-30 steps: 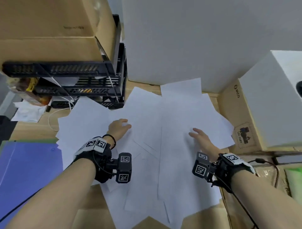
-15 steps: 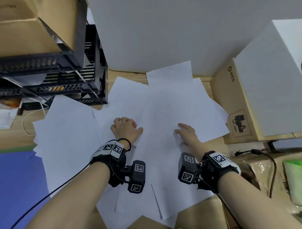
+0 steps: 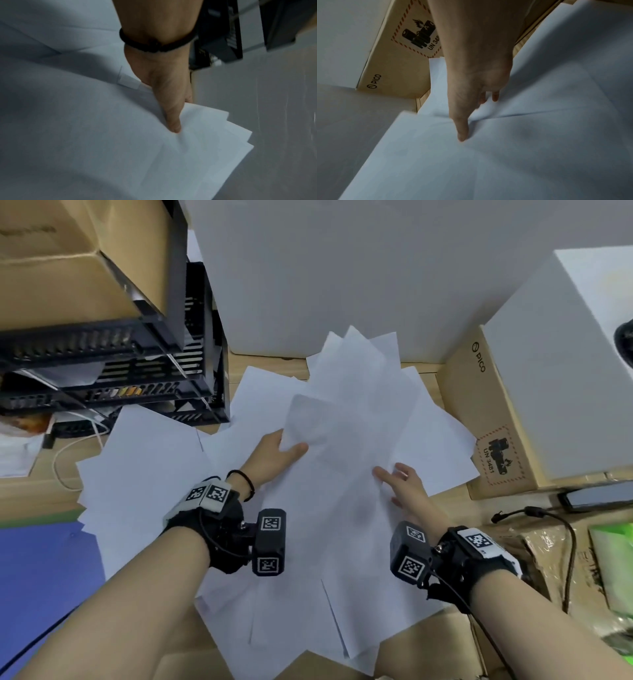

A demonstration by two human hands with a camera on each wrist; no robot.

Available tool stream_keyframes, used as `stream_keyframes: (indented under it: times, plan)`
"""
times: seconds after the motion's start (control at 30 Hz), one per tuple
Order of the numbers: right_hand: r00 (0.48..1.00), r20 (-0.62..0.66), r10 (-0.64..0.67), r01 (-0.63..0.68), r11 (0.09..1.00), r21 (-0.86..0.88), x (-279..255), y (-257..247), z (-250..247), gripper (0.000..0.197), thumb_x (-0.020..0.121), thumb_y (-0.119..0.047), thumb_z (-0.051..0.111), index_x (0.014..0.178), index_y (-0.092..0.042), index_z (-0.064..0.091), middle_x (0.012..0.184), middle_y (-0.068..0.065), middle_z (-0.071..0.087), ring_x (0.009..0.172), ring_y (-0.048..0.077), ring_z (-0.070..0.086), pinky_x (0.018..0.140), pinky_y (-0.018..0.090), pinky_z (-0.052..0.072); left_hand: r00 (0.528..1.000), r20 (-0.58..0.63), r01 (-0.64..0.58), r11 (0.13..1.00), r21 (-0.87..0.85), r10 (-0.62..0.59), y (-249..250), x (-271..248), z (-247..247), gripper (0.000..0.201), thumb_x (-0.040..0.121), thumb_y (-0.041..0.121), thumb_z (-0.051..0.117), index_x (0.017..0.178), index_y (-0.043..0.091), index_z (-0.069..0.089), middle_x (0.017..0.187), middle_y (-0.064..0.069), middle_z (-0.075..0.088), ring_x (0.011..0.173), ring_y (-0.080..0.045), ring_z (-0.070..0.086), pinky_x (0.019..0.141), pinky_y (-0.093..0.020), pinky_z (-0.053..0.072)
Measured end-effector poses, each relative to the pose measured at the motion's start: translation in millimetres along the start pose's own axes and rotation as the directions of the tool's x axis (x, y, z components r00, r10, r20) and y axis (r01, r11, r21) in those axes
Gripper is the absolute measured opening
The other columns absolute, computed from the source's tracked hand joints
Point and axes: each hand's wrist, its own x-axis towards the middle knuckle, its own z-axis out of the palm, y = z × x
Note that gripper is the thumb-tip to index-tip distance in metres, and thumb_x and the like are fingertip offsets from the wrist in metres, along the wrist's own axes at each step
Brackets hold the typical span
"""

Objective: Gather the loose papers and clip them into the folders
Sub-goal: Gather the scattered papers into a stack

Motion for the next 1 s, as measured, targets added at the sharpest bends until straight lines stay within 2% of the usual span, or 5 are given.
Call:
stream_keyframes:
  times: [0.27,0.63,0.77,0.9,1.0]
  plan:
    - [0.957,0.279,-0.072,0.095,0.993,-0.07,-17,-29,51,0.045,0.089,-0.019,0.067,0.132,-0.01,0.055,0.111,0.002,0.065,0.089,0.01,0.061,0.063,0.017,0.038,0.985,-0.019,0.166,0.975,-0.147,-0.171,-45,-59,-57,0.041,0.084,0.023,0.071,0.122,0.015,0.057,0.116,0.003,0.066,0.104,-0.012,0.064,0.088,-0.024,0.051]
    - [0.915,0.322,-0.243,0.211,0.969,0.13,-62,-45,62,0.018,0.088,-0.011,0.066,0.105,-0.016,0.061,0.094,-0.007,0.072,0.095,0.012,0.066,0.1,0.036,0.045,0.994,0.036,-0.09,0.941,-0.325,0.107,13,-87,-83,0.034,0.083,0.018,0.07,0.116,0.011,0.064,0.111,-0.005,0.072,0.099,-0.019,0.07,0.083,-0.03,0.057]
    - [0.867,0.291,-0.405,0.373,0.914,0.161,-77,-63,60,0.04,0.086,-0.005,0.067,0.124,-0.012,0.054,0.116,0.0,0.069,0.109,0.017,0.065,0.088,0.027,0.049,0.991,-0.03,-0.136,0.955,-0.265,0.133,1,-95,-93,0.04,0.084,0.016,0.071,0.122,0.015,0.06,0.117,0.001,0.069,0.107,-0.014,0.066,0.088,-0.027,0.054]
    - [0.871,0.271,-0.411,0.401,0.911,0.091,-79,-65,69,0.073,0.082,-0.012,0.074,0.141,-0.023,0.032,0.139,-0.005,0.048,0.127,0.015,0.047,0.103,0.034,0.041,0.991,-0.043,-0.13,0.97,-0.206,0.124,-9,-102,-86,0.024,0.086,0.019,0.068,0.109,0.023,0.066,0.109,0.009,0.071,0.103,-0.009,0.067,0.093,-0.029,0.052]
    - [0.843,0.275,-0.462,0.462,0.884,0.071,-84,-70,71,0.062,0.081,-0.017,0.075,0.136,-0.021,0.046,0.134,-0.005,0.057,0.129,0.015,0.05,0.106,0.037,0.042,0.981,-0.08,-0.188,0.956,-0.223,0.174,9,-105,-88,0.028,0.086,0.022,0.068,0.113,0.014,0.066,0.113,0.001,0.071,0.105,-0.015,0.067,0.093,-0.032,0.052]
